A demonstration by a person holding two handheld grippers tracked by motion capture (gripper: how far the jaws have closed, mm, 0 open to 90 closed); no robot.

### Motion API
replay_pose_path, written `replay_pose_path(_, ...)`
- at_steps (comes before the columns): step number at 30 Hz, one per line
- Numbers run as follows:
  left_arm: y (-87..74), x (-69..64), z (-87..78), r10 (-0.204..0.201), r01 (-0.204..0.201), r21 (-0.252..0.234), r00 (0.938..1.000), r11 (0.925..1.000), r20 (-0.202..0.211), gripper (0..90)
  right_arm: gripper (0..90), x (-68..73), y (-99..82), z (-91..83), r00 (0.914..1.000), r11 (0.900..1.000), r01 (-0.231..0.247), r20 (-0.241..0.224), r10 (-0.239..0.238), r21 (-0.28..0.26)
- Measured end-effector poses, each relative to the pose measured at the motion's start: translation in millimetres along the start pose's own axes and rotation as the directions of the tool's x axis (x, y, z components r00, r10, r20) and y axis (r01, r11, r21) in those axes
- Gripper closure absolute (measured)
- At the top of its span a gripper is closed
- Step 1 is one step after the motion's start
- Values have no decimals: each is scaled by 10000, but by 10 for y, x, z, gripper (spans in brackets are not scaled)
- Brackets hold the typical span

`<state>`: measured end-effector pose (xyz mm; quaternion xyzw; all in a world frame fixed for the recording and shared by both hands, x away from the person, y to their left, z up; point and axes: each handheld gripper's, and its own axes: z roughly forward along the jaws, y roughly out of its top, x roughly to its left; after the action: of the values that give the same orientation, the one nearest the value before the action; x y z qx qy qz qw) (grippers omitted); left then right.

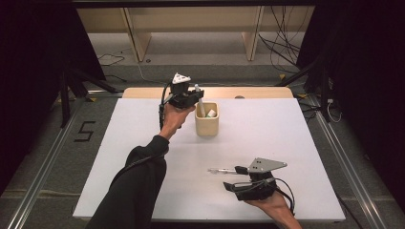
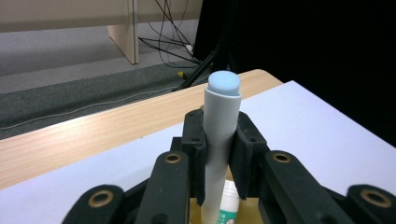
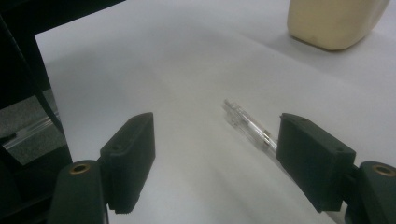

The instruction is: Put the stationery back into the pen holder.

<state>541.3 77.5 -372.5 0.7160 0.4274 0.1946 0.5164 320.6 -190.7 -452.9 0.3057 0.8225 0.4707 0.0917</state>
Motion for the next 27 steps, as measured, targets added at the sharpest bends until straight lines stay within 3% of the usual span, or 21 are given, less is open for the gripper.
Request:
replay_pose_path(2, -1, 18, 0, -116, 116, -8, 9999, 9999, 37, 734, 287, 1, 0, 4, 10000, 10000, 37, -9, -37, 13)
replay_pose_path(7, 34, 57, -45, -558, 558, 139, 9984, 9983, 29, 467, 287, -24, 0, -4, 10000, 10000, -54, 5, 54, -13)
replay_pose_path(12, 74, 79, -209, -801, 802, -129, 9968, 9967, 56, 313, 287, -47, 8, -49, 9999, 10000, -36, 131, 37, -88)
replay_pose_path(15, 78, 90, -361, -928, 934, -169, 9951, 9955, 335, 280, 287, -70, 18, -91, 9997, 9997, -47, 253, 53, -241)
replay_pose_path(17, 61, 112, -480, -1363, 1386, -252, 9877, 9900, 770, 242, 287, -95, 23, -126, 9994, 9996, -63, 344, 72, -266)
replay_pose_path(19, 28, 101, -567, -1316, 1323, -8, 9865, 9912, 973, 219, 287, -117, 31, -163, 9990, 9994, -59, 442, 75, -343)
replay_pose_path(27, -283, 56, -968, -1166, 1167, 83, 9818, 9931, 1502, 194, 285, -190, 51, -242, 9978, 9996, -85, 661, 103, -281)
